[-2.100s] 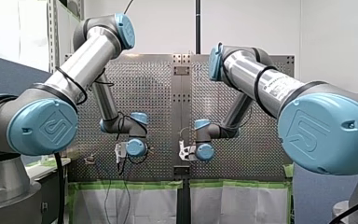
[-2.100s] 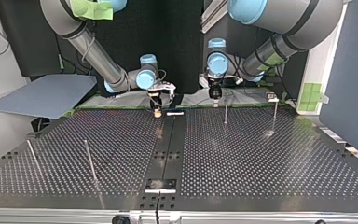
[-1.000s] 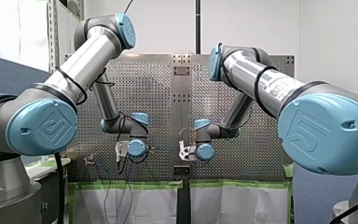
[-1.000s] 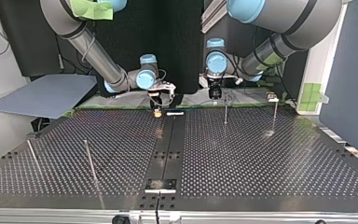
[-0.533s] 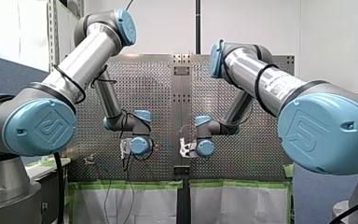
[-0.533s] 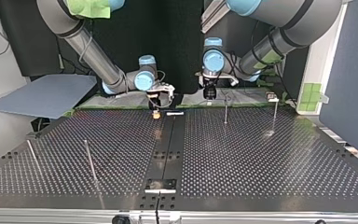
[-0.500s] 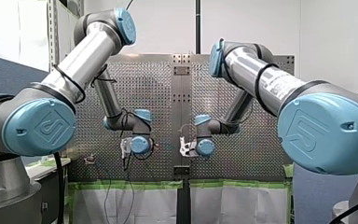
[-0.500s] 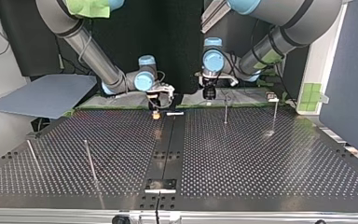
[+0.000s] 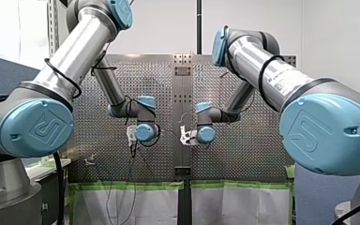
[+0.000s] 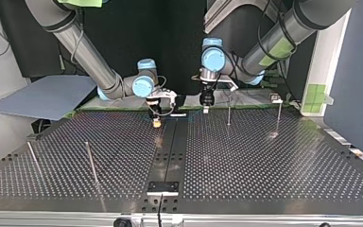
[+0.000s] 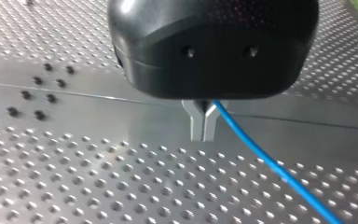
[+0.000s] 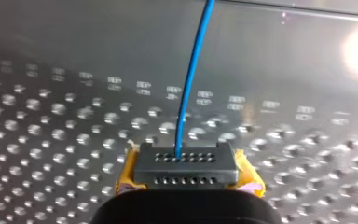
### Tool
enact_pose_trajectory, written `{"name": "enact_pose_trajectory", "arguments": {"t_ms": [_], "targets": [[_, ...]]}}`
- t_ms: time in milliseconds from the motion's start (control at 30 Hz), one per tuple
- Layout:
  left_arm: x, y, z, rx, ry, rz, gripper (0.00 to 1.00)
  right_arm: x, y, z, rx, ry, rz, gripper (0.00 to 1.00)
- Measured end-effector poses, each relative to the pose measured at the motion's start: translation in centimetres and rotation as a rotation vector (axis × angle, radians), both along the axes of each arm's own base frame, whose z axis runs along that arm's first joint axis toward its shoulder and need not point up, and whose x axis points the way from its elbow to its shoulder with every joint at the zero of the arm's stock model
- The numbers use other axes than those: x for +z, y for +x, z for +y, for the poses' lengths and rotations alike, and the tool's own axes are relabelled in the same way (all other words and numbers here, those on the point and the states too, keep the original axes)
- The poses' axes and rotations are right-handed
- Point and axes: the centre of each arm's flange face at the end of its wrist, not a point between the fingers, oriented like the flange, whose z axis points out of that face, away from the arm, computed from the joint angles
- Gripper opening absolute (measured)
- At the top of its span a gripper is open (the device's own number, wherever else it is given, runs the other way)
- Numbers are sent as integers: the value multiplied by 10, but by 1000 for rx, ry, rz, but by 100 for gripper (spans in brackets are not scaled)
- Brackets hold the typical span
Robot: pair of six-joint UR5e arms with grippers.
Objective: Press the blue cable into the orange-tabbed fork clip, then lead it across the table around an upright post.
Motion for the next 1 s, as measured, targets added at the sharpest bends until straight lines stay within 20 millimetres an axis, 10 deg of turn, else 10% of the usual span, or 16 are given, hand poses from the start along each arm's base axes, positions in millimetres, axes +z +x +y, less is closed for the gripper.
{"name": "enact_pose_trajectory", "arguments": {"t_ms": [1000], "targets": [[115,2,-36,-34,-107,-96,0,154,-10,22,8,-73,-48,0]]}}
